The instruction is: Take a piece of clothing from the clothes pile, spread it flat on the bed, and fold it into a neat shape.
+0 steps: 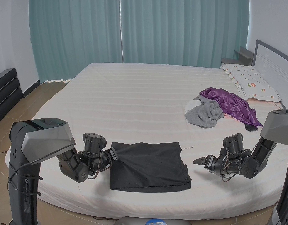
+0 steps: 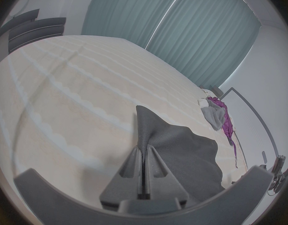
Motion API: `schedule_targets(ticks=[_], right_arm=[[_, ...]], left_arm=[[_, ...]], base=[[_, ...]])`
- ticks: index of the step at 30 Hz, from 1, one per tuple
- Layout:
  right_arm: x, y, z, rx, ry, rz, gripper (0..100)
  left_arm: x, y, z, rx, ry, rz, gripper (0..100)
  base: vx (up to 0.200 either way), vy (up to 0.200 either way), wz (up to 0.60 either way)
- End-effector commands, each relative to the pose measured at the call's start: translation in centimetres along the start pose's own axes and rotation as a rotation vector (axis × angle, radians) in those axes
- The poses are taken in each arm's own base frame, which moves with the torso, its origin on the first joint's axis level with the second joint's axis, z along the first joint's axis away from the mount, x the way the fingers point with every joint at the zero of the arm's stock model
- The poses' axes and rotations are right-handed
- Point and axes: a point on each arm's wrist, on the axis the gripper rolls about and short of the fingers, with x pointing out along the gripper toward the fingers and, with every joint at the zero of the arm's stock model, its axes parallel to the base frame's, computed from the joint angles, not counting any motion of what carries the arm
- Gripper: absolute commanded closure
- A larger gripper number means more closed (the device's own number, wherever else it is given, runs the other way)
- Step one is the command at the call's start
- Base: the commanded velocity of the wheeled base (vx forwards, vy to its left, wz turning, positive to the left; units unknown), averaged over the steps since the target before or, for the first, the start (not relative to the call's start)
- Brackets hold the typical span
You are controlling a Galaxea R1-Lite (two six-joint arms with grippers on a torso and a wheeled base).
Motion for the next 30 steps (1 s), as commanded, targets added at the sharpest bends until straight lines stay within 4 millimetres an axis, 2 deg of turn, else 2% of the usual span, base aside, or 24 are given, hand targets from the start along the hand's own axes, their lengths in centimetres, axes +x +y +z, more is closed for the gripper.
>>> schedule_targets(ticks=[1,17,30], right_arm=[[0.0,0.0,0.0,0.0,0.001,0.0,0],[0.1,0.0,0.0,-0.001,0.001,0.0,0],[0.0,0.1,0.0,-0.003,-0.001,0.002,0]], left_arm=[[-0.4,0.8,1.1,-0.018,-0.019,0.011,100],[-0.3,3.1,2.7,-0.055,-0.026,0.02,100],[0.1,3.7,3.4,-0.067,-0.044,0.03,100]], base=[[0.0,0.2,0.0],[0.0,0.2,0.0],[0.0,0.2,0.0]])
